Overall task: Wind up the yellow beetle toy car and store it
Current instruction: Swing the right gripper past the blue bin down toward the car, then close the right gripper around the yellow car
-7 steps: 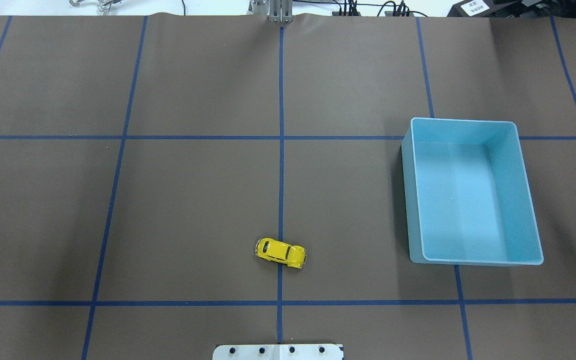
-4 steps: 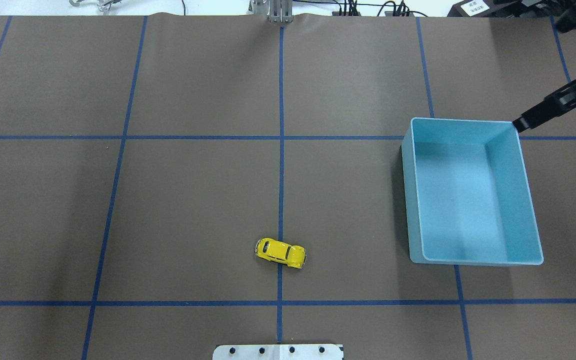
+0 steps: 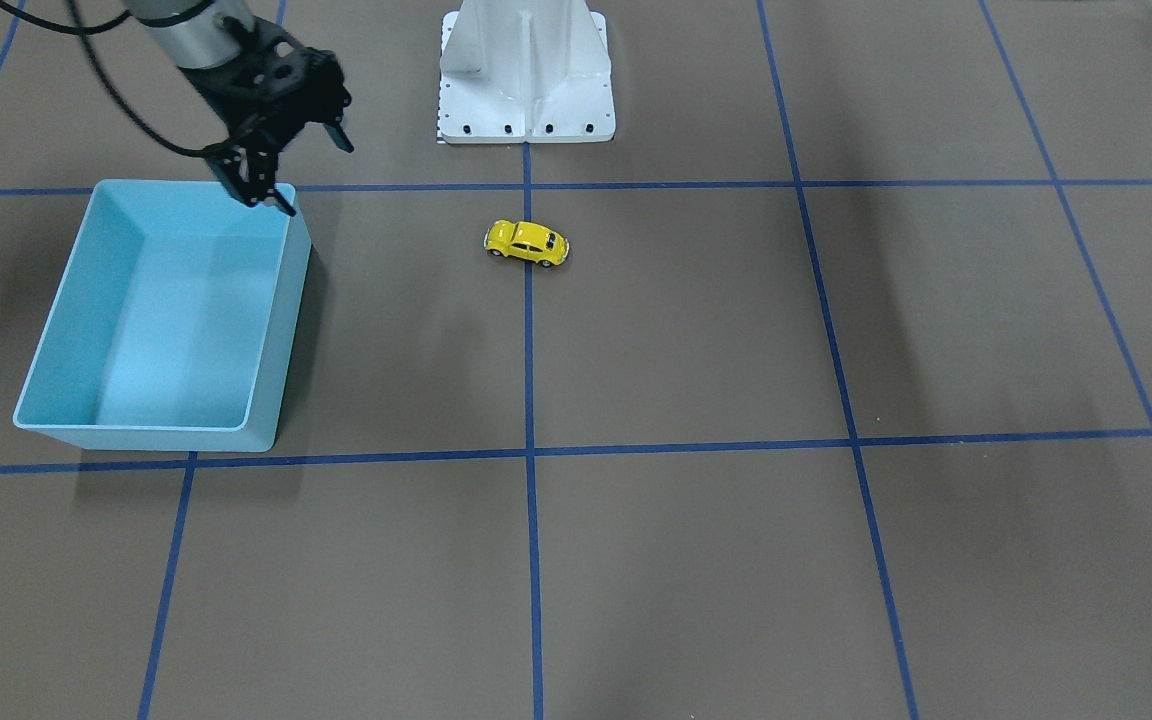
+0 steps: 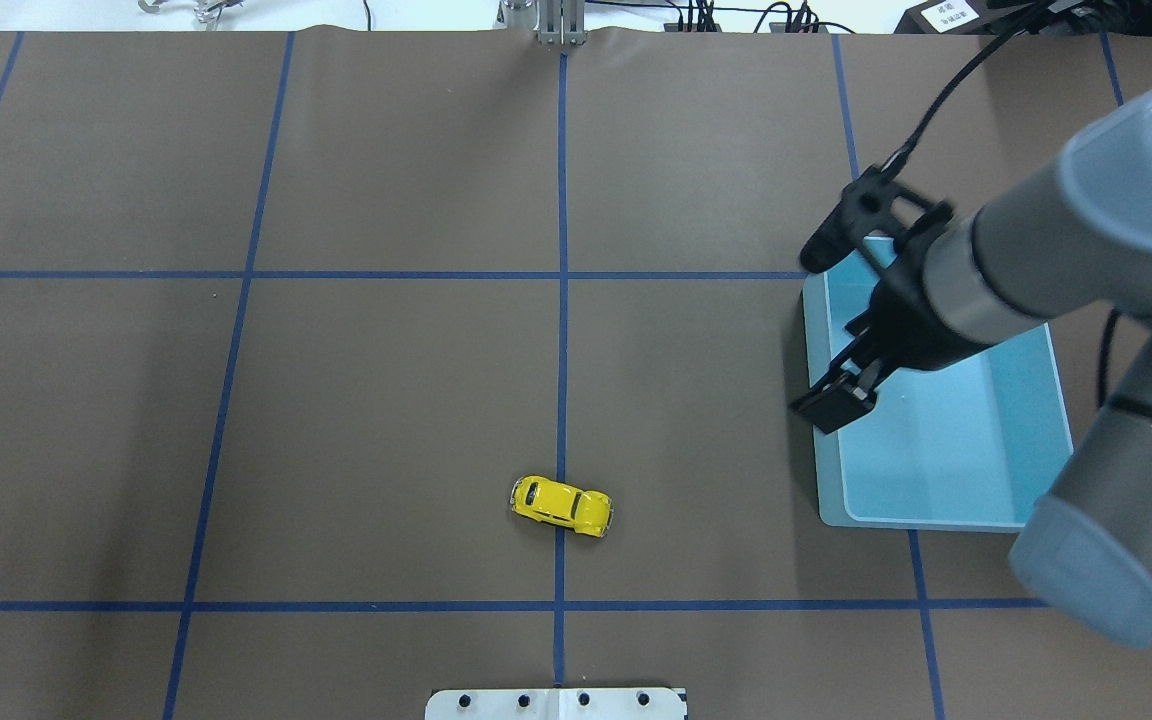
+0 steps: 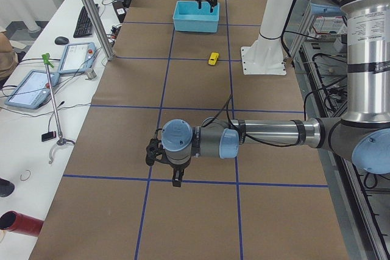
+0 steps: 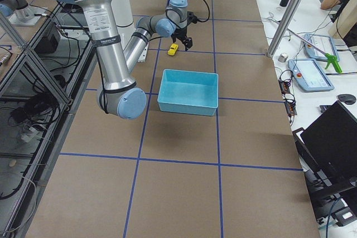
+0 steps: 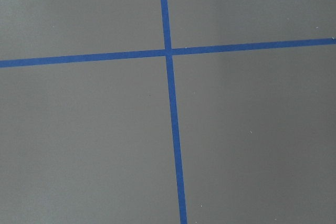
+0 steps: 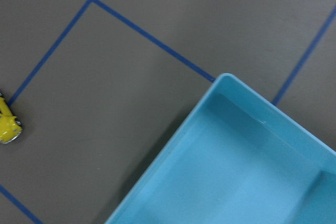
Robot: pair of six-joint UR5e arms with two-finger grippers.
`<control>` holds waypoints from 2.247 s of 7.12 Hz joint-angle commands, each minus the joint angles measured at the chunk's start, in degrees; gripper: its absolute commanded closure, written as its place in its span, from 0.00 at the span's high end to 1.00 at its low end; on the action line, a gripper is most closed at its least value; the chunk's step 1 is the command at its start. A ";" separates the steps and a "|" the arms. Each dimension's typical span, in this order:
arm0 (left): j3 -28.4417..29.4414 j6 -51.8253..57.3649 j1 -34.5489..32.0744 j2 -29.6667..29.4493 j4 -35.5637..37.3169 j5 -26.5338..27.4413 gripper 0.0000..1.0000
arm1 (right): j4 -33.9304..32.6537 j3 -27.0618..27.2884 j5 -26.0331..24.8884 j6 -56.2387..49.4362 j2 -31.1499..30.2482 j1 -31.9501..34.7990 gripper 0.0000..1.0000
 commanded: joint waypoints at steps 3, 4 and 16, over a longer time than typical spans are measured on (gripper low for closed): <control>-0.77 -0.59 -0.59 0.39 0.10 0.75 1.00 | 12.38 -11.94 -17.21 -0.28 6.32 -15.92 1.00; -0.77 -0.60 -0.59 0.30 0.10 0.75 1.00 | 15.56 -15.81 -18.98 -0.28 7.99 -16.28 1.00; 0.54 -0.51 -0.59 -0.66 0.02 0.67 1.00 | 21.04 -27.19 -22.34 4.73 14.25 -19.89 1.00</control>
